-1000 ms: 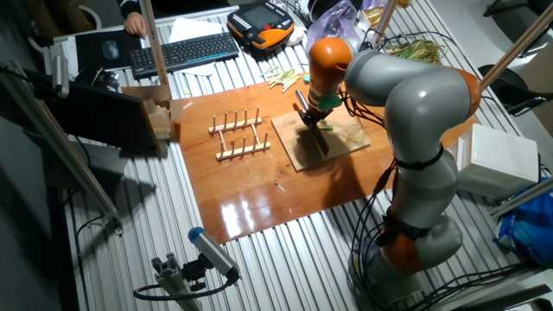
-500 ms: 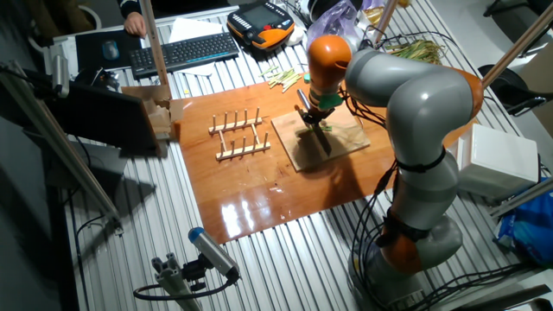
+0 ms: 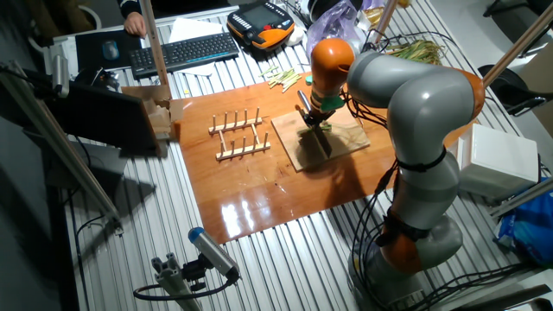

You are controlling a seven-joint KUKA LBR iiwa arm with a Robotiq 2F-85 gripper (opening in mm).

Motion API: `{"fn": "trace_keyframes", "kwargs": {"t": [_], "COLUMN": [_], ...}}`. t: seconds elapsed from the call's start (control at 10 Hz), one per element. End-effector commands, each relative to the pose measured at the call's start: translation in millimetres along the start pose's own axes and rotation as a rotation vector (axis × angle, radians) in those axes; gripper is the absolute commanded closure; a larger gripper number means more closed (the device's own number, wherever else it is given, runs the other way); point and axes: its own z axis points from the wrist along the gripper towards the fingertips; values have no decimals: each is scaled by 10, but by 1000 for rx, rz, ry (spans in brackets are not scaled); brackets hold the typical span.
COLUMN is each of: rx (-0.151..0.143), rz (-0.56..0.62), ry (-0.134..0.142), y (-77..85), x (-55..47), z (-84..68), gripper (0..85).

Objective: Chop the green garlic

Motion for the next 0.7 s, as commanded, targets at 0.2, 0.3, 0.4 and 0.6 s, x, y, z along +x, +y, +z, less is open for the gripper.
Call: {"fn": "trace_keyframes", "kwargs": {"t": [0.2, 0.3, 0.4, 0.6], "rx": [-5, -9, -10, -16], "rz": [-5, -8, -11, -27], "ry": [-15, -22, -22, -4], "y": [2, -2, -10, -68], "x": [-78, -135, -188, -252], "z": [92, 130, 120, 34], "gripper": [850, 850, 850, 850]}}
